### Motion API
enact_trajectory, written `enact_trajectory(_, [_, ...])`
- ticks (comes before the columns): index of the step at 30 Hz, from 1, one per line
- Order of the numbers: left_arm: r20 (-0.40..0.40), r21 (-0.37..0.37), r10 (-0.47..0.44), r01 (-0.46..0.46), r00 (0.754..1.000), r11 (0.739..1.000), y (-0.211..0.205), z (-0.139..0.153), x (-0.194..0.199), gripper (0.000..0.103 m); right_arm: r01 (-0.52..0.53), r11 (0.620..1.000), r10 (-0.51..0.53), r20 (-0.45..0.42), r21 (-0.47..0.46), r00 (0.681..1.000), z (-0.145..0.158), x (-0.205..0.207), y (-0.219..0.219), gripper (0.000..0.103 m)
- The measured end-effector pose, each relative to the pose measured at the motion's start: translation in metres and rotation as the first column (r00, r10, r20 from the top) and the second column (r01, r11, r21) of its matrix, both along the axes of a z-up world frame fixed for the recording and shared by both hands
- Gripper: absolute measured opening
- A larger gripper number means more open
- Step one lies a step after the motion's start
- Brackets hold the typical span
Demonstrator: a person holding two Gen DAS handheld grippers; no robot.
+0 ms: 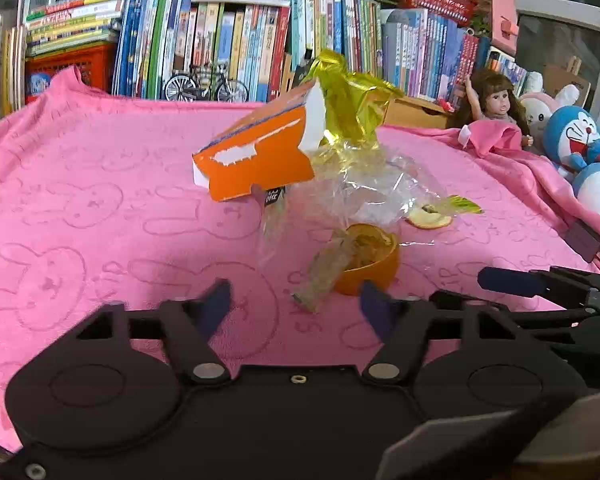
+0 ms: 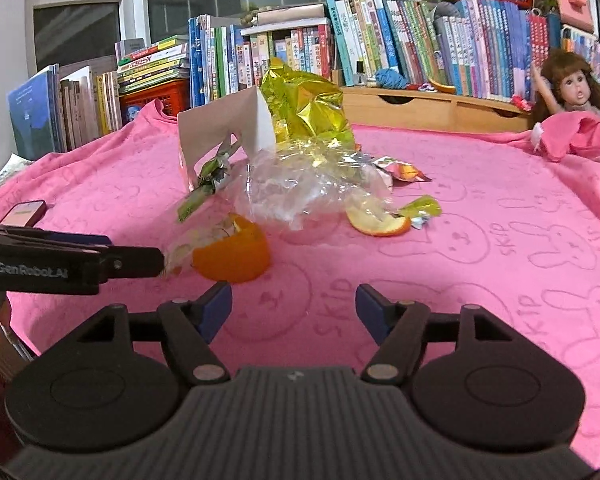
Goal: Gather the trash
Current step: 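Move both open grippers back up to the remaining trash on the towel, then grasp the orange peel with the right gripper while the left grasps a brown wrapper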
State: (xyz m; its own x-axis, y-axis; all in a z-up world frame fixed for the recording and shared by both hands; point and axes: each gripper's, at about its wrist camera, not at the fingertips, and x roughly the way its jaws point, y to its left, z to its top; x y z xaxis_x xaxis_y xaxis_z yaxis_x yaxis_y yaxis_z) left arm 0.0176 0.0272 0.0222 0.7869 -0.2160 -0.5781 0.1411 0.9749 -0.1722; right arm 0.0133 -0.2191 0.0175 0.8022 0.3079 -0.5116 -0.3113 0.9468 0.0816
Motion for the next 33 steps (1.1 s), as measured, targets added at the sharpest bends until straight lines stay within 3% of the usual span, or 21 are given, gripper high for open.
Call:
enact_trajectory(1, [-0.007, -0.008, -0.003, 0.003, 1.000, 1.000, 0.001, -0.001, 0.003, 0.045, -0.002, 1.000, 0.002, 0.002, 0.001, 1.000, 0.000, 0.002, 0.001, 0.079])
enact_trajectory(6, [-0.005, -0.022, -0.036, 0.036, 0.999, 0.999, -0.004, -0.005, 0.008, 0.032, -0.011, 1.000, 0.011, 0.013, 0.018, 1.000, 0.003, 0.007, 0.004, 0.076])
enact_trajectory(11, [-0.011, -0.039, -0.058, 0.058, 0.998, 0.998, -0.014, -0.013, 0.020, 0.031, -0.020, 0.999, 0.020, 0.018, 0.030, 1.000, 0.005, 0.009, 0.007, 0.064])
enact_trajectory(14, [-0.010, -0.048, -0.048, 0.048, 0.999, 0.998, -0.015, -0.018, 0.024, 0.027, -0.036, 0.999, 0.036, 0.018, 0.037, 0.999, 0.006, 0.010, 0.010, 0.063])
enact_trajectory(16, [-0.009, -0.041, -0.040, 0.039, 0.999, 0.998, -0.015, -0.018, 0.023, 0.008, -0.048, 0.998, 0.047, 0.019, 0.043, 0.999, 0.007, 0.012, 0.012, 0.063])
enact_trajectory(26, [0.033, -0.001, -0.017, 0.017, 0.999, 1.000, -0.008, -0.008, 0.007, 0.005, -0.084, 0.996, 0.084, 0.003, 0.025, 0.996, 0.002, 0.033, 0.036, 0.062])
enact_trajectory(31, [0.038, 0.006, -0.017, 0.017, 0.999, 1.000, -0.005, -0.006, 0.002, 0.006, -0.109, 0.993, 0.109, -0.003, 0.036, 0.994, 0.001, 0.033, 0.039, 0.045])
enact_trajectory(33, [0.048, 0.006, -0.029, 0.028, 0.998, 1.000, -0.004, -0.005, 0.000, 0.011, -0.109, 0.994, 0.108, 0.017, 0.029, 0.994, 0.003, 0.027, 0.039, 0.041])
